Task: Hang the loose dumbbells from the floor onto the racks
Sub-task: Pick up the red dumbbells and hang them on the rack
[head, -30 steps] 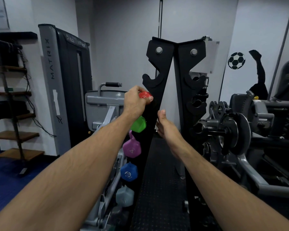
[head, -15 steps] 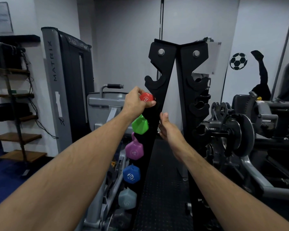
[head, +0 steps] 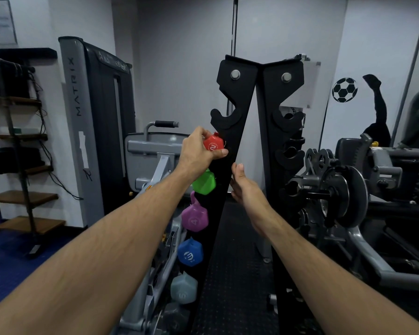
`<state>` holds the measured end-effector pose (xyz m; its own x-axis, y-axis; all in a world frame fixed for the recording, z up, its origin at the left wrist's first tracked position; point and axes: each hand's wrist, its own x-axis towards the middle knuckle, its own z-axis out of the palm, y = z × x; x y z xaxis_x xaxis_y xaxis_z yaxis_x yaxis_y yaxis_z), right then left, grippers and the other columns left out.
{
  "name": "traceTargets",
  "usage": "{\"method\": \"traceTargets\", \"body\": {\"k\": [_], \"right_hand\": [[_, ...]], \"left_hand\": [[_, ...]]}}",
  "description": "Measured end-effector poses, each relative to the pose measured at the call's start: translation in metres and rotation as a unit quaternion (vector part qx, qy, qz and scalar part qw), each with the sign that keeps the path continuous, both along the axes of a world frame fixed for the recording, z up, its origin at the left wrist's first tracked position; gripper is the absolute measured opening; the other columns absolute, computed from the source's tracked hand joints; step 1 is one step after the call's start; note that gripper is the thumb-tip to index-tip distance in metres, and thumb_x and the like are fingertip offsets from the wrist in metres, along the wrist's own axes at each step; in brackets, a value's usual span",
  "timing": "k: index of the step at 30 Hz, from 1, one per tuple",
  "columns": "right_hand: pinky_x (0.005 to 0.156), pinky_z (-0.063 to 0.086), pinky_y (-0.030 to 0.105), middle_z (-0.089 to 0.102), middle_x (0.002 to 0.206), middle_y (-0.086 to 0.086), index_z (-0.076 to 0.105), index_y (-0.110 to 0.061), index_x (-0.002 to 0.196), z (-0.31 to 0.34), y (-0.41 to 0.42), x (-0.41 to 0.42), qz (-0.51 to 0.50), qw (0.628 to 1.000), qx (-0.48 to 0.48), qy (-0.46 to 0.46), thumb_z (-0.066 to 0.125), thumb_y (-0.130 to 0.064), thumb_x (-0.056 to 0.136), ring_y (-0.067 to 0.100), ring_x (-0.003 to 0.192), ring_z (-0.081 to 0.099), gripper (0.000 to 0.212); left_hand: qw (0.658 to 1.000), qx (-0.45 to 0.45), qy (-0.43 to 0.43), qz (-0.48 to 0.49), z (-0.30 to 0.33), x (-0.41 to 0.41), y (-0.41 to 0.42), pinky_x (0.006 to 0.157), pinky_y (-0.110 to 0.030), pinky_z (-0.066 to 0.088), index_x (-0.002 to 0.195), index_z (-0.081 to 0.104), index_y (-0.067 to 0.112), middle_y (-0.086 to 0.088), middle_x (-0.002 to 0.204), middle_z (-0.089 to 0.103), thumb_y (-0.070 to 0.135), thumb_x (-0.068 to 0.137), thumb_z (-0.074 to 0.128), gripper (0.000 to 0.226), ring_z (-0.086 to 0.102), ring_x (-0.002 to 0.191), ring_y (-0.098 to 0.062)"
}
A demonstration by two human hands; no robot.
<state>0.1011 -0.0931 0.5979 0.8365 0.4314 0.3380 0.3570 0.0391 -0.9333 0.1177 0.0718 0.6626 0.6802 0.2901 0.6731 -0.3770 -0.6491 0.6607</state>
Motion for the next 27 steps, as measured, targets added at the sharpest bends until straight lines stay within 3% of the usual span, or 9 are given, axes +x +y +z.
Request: {"method": "traceTargets", "body": {"k": [5, 12, 18, 22, 25, 27], "right_hand": [[0.122, 0.030, 0.035, 0.046, 0.157, -0.005, 0.039, -0.027, 0.157, 0.000, 0.001, -0.001, -0.002, 1.000, 0.004, 0.001, 0.023, -0.056, 0.108, 0.002, 0.128, 0.042, 0.059], [0.125, 0.028, 0.038, 0.041, 0.162, -0.006, 0.034, -0.028, 0.160, -0.001, 0.003, -0.001, -0.007, 1.000, 0.003, 0.005, 0.024, -0.058, 0.108, 0.006, 0.140, 0.039, 0.061], [0.126, 0.027, 0.048, 0.041, 0.162, -0.008, 0.035, -0.034, 0.159, -0.003, 0.002, 0.006, -0.026, 1.000, -0.008, -0.010, 0.026, -0.067, 0.103, 0.013, 0.149, 0.037, 0.066], [0.122, 0.030, 0.035, 0.039, 0.163, -0.009, 0.032, -0.030, 0.161, -0.004, 0.003, 0.009, -0.028, 0.999, -0.008, -0.035, 0.038, -0.059, 0.105, 0.005, 0.146, 0.035, 0.064], [0.093, 0.039, 0.005, 0.042, 0.161, -0.006, 0.028, -0.025, 0.163, -0.005, 0.002, 0.013, -0.052, 0.996, -0.036, -0.069, 0.056, -0.041, 0.105, 0.000, 0.134, 0.043, 0.066], [0.079, 0.041, 0.001, 0.043, 0.161, -0.007, 0.028, -0.026, 0.163, -0.008, 0.002, 0.017, -0.062, 0.994, -0.045, -0.083, 0.062, -0.032, 0.103, 0.003, 0.135, 0.047, 0.069]], "left_hand": [[1.000, 0.001, 0.025, -0.009, 0.003, -0.002, 0.002, 0.084, -0.033, 0.060, 0.111, 0.052, 0.021, -0.003, 0.115, 0.066, 0.032, 0.071, 0.093, 0.058, 0.067, 0.101, -0.018], [0.999, 0.003, 0.043, -0.001, -0.002, -0.005, 0.000, 0.072, -0.013, 0.046, 0.127, 0.055, 0.015, 0.005, 0.111, 0.062, 0.036, 0.078, 0.088, 0.063, 0.062, 0.093, -0.006], [0.998, 0.022, 0.057, 0.003, -0.005, -0.008, -0.002, 0.070, -0.012, 0.042, 0.133, 0.056, 0.015, 0.005, 0.112, 0.062, 0.044, 0.084, 0.081, 0.062, 0.059, 0.093, -0.006], [0.998, 0.016, 0.053, 0.008, -0.004, -0.012, -0.006, 0.071, -0.012, 0.043, 0.134, 0.055, 0.016, 0.004, 0.112, 0.062, 0.045, 0.089, 0.075, 0.057, 0.058, 0.092, -0.005], [0.999, 0.012, 0.052, 0.004, -0.005, -0.014, -0.006, 0.079, -0.016, 0.046, 0.140, 0.050, 0.016, 0.003, 0.121, 0.061, 0.044, 0.091, 0.073, 0.061, 0.060, 0.102, -0.010], [0.999, 0.004, 0.049, -0.003, -0.008, -0.016, -0.005, 0.086, -0.019, 0.047, 0.143, 0.048, 0.016, 0.000, 0.128, 0.062, 0.042, 0.093, 0.072, 0.062, 0.060, 0.108, -0.010]]}}
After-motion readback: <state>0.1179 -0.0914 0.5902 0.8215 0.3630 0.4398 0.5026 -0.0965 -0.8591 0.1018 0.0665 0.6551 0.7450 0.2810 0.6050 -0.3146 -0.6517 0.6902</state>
